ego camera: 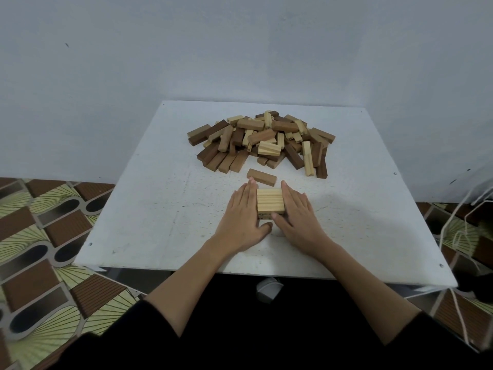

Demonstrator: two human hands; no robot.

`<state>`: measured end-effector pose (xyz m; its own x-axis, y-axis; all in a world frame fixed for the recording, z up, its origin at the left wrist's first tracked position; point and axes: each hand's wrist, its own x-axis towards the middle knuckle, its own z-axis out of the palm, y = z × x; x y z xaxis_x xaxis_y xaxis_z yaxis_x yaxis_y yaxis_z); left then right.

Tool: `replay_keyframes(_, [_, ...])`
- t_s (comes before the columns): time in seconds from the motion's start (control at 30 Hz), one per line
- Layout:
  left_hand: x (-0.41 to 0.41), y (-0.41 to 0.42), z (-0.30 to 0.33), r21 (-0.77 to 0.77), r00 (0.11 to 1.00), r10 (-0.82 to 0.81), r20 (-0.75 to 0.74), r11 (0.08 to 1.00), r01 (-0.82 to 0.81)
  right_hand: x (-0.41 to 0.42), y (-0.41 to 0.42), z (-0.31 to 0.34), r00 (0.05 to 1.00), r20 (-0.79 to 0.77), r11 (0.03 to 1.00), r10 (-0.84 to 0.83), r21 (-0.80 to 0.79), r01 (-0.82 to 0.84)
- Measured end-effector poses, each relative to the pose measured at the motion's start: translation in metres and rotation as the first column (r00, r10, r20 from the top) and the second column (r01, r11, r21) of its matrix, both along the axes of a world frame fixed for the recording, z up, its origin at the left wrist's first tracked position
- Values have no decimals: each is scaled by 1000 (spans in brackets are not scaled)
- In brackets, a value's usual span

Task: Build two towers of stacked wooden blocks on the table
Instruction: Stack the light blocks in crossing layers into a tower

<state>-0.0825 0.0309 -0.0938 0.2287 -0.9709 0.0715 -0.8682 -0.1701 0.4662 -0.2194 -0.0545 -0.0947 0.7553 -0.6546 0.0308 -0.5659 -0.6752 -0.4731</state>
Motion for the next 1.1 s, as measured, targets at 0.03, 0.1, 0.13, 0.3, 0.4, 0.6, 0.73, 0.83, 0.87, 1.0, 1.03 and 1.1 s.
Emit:
replay_keyframes(0.03, [0, 0, 0, 0, 1000, 1, 2, 1000, -1, 0, 0, 0, 1000, -4, 1000, 2, 1, -2])
replay_keyframes(0.1, [-1, 1, 1, -5, 1000, -2, -7, 1000, 2, 0, 1, 0, 1000, -10, 1000, 5, 9, -5])
replay_keyframes(0.13, [-1, 1, 2, -10, 1000, -3, -15, 1000, 3, 0, 1, 1, 1000, -6, 1000, 4, 14, -4])
replay_keyframes(0.3, [5, -1, 8, -12, 980, 6, -199, 1000, -8, 0, 0, 10, 996, 90, 990, -13, 142, 0])
replay_keyframes(0.4, [17, 0, 20, 20, 960, -7, -280, 1000, 13, -2, -9, 24, 987, 155, 978, -33, 207, 0])
replay_keyframes(0.6, [30, -17, 38, 61, 958, -92, -270, 992, 112, 1, -36, 45, 976, 52, 976, 213, 26, -214])
replay_keyframes(0.73, [30, -24, 41, 78, 963, -156, -220, 981, 177, 6, -42, 50, 950, -57, 947, 307, -83, -311])
replay_keyframes(0.83, [29, -25, 41, 63, 956, -183, -229, 977, 203, 9, -42, 49, 946, -103, 945, 306, -88, -315])
replay_keyframes(0.87, [29, -25, 41, 57, 954, -186, -235, 977, 204, 9, -42, 48, 946, -100, 944, 308, -93, -317])
replay_keyframes(1.0, [26, -23, 43, 50, 951, -174, -257, 980, 193, 10, -40, 46, 945, -30, 939, 327, -102, -328])
replay_keyframes(1.03, [25, -22, 43, 56, 950, -165, -263, 981, 186, 10, -40, 47, 944, -12, 938, 329, -112, -328])
replay_keyframes(1.1, [24, -21, 45, 64, 949, -157, -273, 981, 181, 10, -38, 46, 940, 22, 932, 340, -139, -333])
